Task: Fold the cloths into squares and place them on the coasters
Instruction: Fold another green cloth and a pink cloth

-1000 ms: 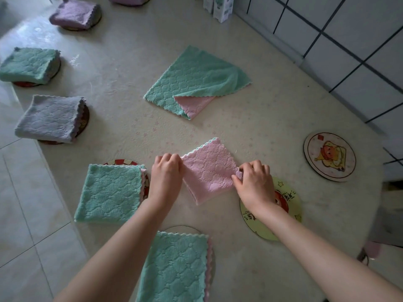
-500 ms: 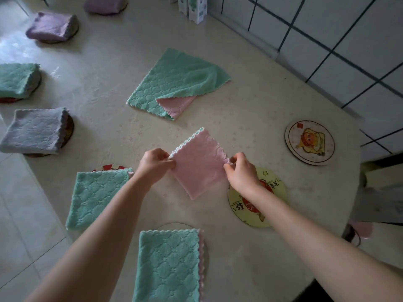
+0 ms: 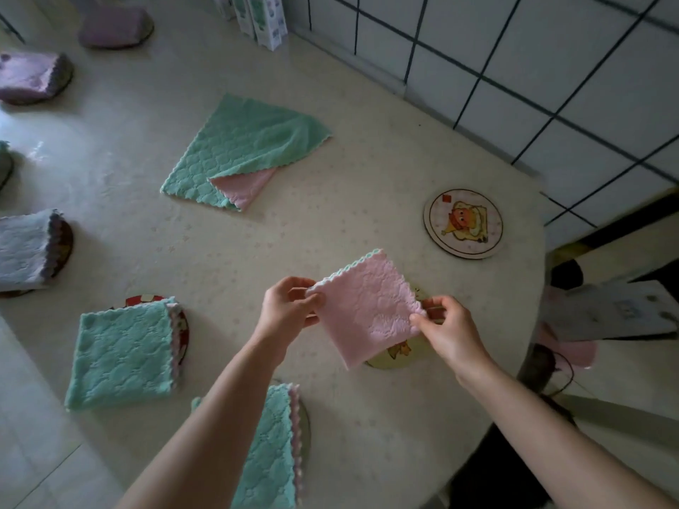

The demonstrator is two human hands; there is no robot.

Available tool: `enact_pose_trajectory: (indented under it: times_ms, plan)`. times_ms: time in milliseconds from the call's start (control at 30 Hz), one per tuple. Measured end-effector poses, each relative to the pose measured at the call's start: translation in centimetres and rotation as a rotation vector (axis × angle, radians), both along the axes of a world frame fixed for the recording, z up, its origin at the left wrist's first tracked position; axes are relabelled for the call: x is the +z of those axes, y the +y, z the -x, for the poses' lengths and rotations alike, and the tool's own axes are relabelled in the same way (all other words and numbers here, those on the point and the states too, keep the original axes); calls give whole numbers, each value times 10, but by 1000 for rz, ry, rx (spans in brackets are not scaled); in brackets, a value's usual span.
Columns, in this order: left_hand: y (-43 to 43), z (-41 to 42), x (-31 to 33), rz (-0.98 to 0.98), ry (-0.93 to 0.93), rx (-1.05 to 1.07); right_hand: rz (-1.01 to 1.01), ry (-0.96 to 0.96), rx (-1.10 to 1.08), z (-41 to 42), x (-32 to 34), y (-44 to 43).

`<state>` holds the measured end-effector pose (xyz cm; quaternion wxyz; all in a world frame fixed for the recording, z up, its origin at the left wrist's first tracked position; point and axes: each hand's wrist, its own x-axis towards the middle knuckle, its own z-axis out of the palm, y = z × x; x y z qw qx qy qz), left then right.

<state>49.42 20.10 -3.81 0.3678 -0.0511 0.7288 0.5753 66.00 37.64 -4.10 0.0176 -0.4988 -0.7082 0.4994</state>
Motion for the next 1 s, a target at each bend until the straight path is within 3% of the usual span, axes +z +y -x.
enact_pose_trajectory:
  times_ms: [267,633,1000]
  plan:
    - [18,-27,-9,141,113,5,-4,-7,-27,-31,-13,6]
    - [28,-32,-2,174,239,-69,-55,-22,54,-47,-9,7]
    - [20,-26,-9,375,254,-142,-74,-102,149,-36,-7,20]
